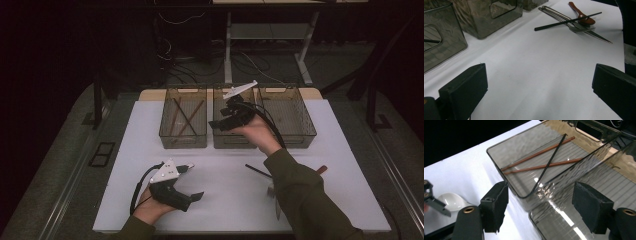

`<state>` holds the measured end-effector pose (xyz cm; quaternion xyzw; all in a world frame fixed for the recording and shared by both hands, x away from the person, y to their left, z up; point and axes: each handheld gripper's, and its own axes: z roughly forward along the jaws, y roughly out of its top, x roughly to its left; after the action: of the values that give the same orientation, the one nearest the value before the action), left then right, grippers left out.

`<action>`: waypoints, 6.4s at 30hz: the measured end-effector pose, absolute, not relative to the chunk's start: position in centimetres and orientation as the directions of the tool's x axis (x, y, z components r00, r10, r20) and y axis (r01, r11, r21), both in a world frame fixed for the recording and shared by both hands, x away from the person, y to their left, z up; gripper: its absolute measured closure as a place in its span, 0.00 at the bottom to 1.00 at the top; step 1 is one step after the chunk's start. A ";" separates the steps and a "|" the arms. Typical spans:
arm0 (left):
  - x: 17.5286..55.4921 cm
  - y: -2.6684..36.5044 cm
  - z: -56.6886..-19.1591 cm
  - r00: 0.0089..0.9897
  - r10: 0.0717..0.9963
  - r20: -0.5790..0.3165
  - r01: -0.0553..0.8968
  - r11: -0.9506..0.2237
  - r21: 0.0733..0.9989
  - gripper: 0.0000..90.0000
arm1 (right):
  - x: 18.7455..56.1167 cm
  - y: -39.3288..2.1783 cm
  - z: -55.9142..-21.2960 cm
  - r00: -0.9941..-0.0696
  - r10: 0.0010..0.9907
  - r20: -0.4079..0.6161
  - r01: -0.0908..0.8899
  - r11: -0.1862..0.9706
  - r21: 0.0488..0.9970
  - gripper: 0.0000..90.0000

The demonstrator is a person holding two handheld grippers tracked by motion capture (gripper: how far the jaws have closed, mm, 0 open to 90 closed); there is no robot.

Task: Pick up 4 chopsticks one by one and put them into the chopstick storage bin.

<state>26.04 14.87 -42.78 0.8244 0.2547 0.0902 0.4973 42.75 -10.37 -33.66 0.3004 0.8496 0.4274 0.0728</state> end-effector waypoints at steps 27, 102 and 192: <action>26.1 15.0 -43.0 0.851 0.514 -0.102 0.334 -0.382 0.862 0.00 | 37.7 -17.7 -35.4 -0.844 0.518 0.136 0.389 0.418 0.821 0.28; 26.3 15.2 -43.2 0.855 0.509 -0.096 0.327 -0.387 0.862 0.00 | 29.6 -28.2 -43.0 -0.827 0.555 0.093 0.506 0.662 0.552 0.88; 26.3 14.9 -43.3 0.864 0.494 -0.096 0.323 -0.398 0.859 0.00 | 34.8 -24.2 -35.3 -0.792 0.583 0.182 0.503 0.453 0.736 0.95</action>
<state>26.32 14.91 -43.31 0.8315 0.2459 0.0871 0.4905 34.75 -24.18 -35.27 0.3190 0.8509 0.4146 0.0482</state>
